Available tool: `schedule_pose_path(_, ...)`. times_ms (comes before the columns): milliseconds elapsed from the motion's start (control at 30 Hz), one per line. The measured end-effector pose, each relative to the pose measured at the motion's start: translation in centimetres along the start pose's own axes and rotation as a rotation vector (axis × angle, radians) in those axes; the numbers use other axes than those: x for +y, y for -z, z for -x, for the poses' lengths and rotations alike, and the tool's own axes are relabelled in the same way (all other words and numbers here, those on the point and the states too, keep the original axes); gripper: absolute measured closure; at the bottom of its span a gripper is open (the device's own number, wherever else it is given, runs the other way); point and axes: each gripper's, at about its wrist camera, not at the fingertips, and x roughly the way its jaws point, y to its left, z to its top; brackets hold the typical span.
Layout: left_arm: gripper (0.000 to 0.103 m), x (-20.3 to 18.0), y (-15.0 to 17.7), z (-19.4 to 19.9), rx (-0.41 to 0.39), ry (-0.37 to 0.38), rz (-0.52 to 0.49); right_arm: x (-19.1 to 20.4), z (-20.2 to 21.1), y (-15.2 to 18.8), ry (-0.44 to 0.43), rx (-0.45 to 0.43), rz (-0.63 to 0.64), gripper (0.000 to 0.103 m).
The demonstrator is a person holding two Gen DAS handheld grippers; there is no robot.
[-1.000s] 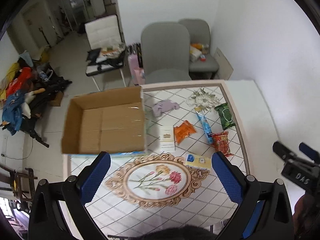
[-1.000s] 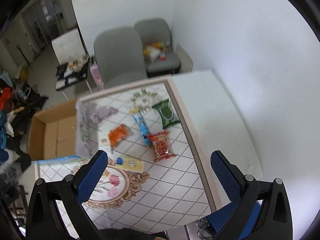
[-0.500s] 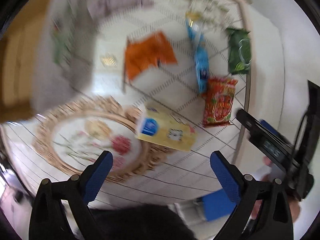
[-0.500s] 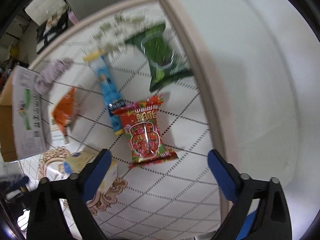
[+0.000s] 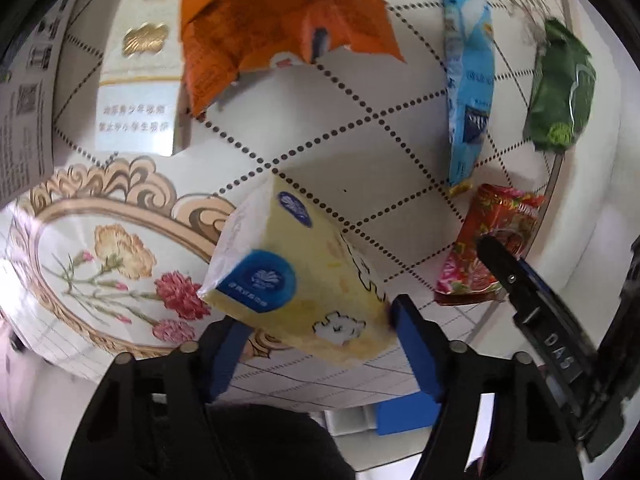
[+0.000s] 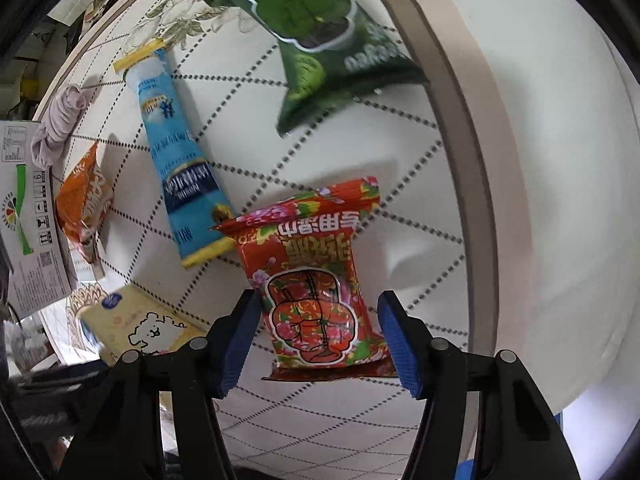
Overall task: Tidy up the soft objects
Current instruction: 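Grasp the yellow tissue pack with left tool while right tool grasps red snack bag, then carry both items into the cardboard box and open both tools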
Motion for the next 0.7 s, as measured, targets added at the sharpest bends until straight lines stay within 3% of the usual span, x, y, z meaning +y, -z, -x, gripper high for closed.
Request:
schedule_pose_path(133,0.048,-1.8,0.4,0.1,-0.062,-0.117,-0.14,-0.2,-1.8,0.0,-0.016,0.028,-0.009,0.04)
schedule_pose_path(300,0.06,-3.1,1.4,0.9,-0.146,-0.248,-0.276,0.3,-2.5,0.8,0.037,0.02,0.003,0.05)
schedule_pose_path(467,0.063,-2.9,2.6,3.7,-0.22,-0.289,-0.322,0.8,-2.3,2.8,0.014,0.015,-0.007,0.053)
schedule_pose_path(700,0.063,-3.3,5.6,8.6,-0.33,-0.252,-0.36,4.8,1.4,6.3,-0.009,-0.055,0.069,0.054)
